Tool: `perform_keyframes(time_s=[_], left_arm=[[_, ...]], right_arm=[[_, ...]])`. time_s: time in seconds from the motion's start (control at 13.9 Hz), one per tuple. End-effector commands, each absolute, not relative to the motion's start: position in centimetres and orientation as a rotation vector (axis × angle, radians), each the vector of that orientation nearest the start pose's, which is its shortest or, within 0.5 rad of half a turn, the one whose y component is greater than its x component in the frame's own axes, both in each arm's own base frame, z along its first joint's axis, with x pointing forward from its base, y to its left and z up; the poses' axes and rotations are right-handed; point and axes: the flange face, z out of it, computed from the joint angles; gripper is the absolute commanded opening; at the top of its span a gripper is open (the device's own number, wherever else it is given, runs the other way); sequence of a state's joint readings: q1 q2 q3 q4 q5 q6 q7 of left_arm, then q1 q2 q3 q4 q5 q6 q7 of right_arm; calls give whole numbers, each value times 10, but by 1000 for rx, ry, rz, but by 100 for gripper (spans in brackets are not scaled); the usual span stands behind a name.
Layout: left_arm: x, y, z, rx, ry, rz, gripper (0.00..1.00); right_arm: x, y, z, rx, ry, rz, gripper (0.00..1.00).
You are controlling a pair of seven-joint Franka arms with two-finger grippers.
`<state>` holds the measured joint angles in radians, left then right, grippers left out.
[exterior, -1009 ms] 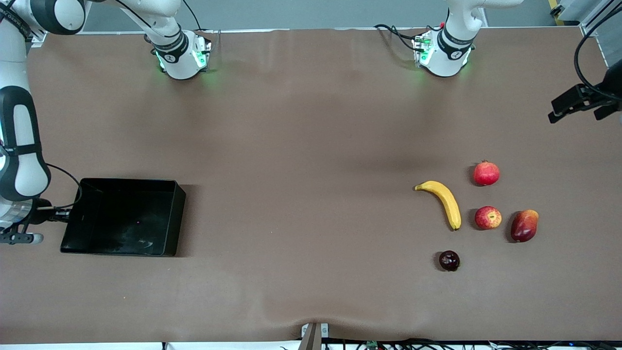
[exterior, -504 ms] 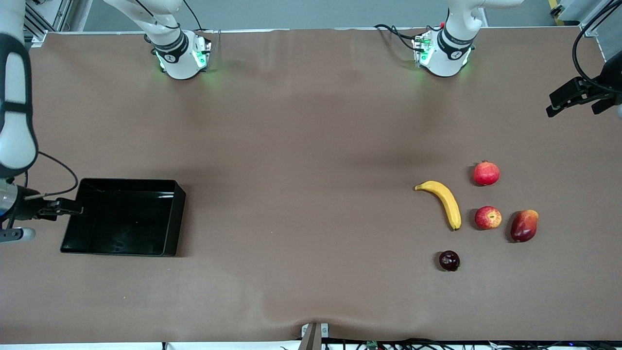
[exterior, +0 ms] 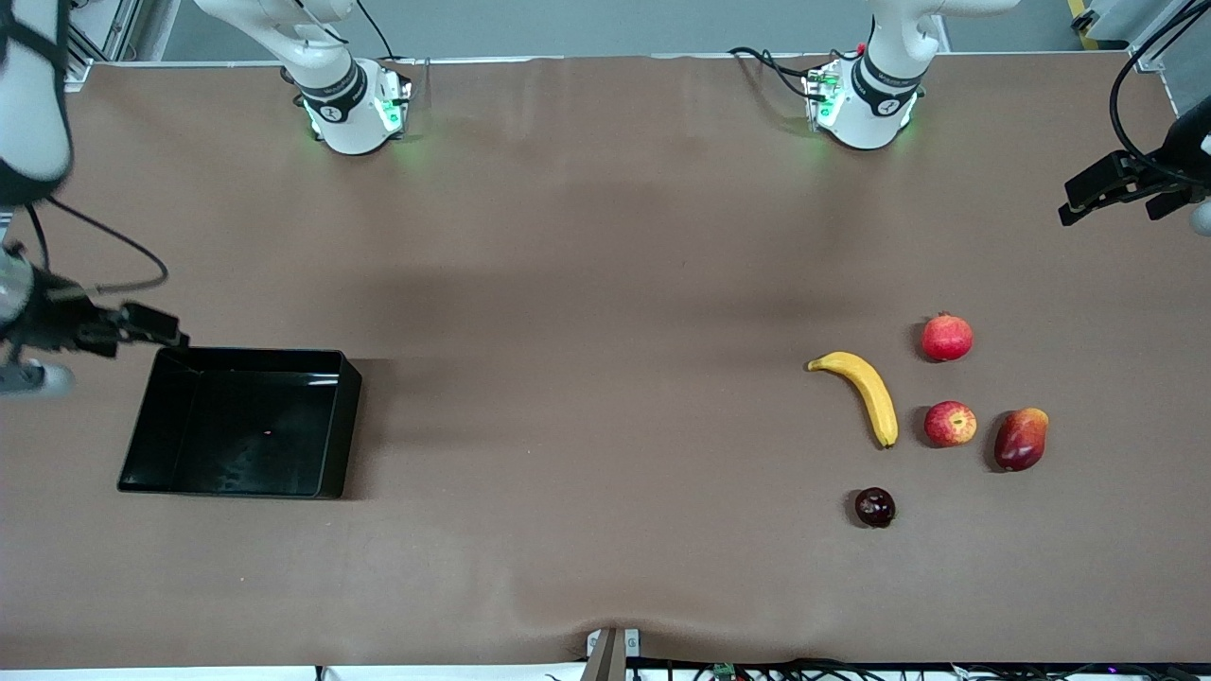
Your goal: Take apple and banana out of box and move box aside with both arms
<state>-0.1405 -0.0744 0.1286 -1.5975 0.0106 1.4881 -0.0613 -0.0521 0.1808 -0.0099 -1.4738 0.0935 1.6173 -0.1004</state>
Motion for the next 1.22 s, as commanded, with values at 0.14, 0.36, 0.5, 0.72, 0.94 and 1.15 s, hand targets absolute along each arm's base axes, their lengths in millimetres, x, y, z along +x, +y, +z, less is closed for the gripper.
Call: perform_keyframes(time_s=[0.14, 0.36, 0.5, 0.72, 0.94, 1.15], left_arm=[[523, -1, 648, -3136, -63, 44, 100], [530, -5, 648, -3132, -59, 46, 100], [530, -8, 649, -3132, -56, 46, 100], [530, -9, 648, -3132, -47, 48, 100], [531, -9, 652, -3131, -52, 34, 100], [534, -12, 652, -3130, -47, 33, 100]], right_arm=[[552, -3, 625, -3091, 96, 101, 100], [525, -3, 640, -3115, 123, 149, 100], [526, -7, 645, -3114, 137, 140, 100], [528, -15, 651, -3113, 154, 118, 100], [530, -7, 651, -3118, 131, 99, 100], [536, -10, 643, -3113, 132, 120, 100]])
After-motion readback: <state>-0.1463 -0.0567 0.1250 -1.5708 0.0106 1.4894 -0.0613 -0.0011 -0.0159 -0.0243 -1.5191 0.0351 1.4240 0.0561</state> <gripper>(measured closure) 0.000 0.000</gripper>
